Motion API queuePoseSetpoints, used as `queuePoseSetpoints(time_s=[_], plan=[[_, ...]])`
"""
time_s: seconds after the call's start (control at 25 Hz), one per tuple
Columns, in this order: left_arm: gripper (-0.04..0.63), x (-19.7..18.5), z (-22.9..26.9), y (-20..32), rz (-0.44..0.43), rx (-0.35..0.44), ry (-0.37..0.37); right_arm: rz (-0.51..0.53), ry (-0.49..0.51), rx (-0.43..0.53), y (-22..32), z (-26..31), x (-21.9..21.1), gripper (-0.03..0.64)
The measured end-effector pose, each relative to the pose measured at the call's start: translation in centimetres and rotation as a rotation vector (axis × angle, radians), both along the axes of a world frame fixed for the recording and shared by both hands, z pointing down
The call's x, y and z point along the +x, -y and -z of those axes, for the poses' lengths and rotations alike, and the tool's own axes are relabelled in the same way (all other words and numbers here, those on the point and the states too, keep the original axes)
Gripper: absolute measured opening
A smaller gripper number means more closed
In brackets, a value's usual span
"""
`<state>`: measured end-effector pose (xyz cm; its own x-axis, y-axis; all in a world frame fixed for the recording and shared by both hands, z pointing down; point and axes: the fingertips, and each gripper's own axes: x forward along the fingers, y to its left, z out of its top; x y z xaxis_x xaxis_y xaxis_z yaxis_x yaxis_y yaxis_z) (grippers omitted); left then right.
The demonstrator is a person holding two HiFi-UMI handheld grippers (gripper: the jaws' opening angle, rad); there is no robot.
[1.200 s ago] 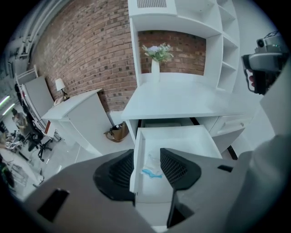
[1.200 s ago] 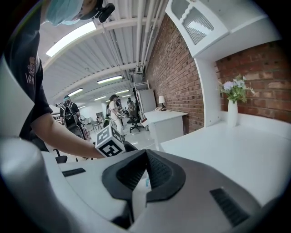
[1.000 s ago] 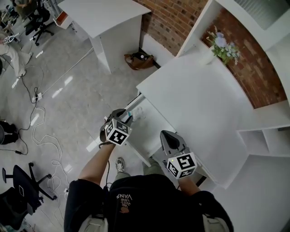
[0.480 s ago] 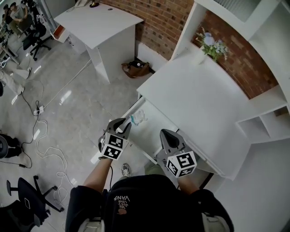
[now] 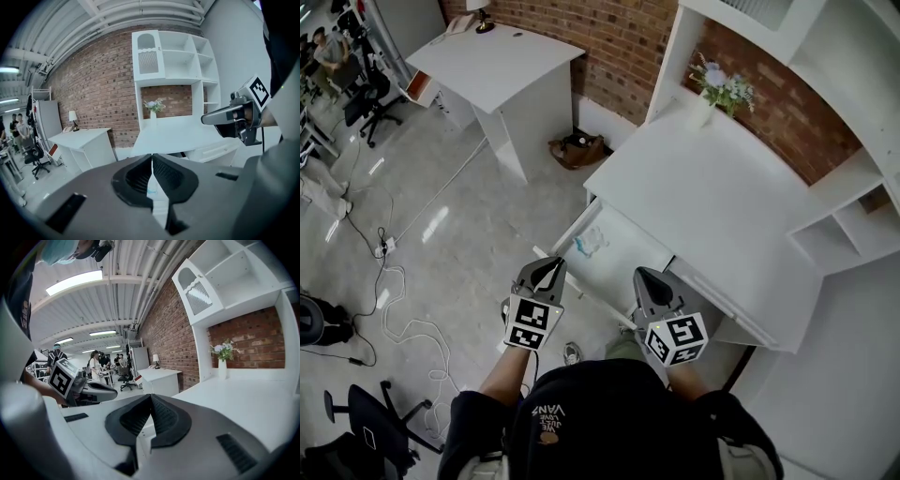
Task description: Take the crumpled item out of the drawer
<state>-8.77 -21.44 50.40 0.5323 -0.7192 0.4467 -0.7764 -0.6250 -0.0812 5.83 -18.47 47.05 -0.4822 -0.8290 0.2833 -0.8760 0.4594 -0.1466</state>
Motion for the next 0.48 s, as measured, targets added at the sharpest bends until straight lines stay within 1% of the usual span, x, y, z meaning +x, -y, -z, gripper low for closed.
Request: queuePoseSetpoints(time_s=[0.24,0.48], plan=[[0.011,-1.3,1.1,-3.1,-0.017,0.039,-0.014,-0.043,0.012,0.014,-2.0,0.3,-0.6,0.0],[0.008,-2.9,2.6,-5.9,-0.033,0.083,-0.035,-0.062,0.014,0.032,-3.9,0.6,-1.9,0.0]])
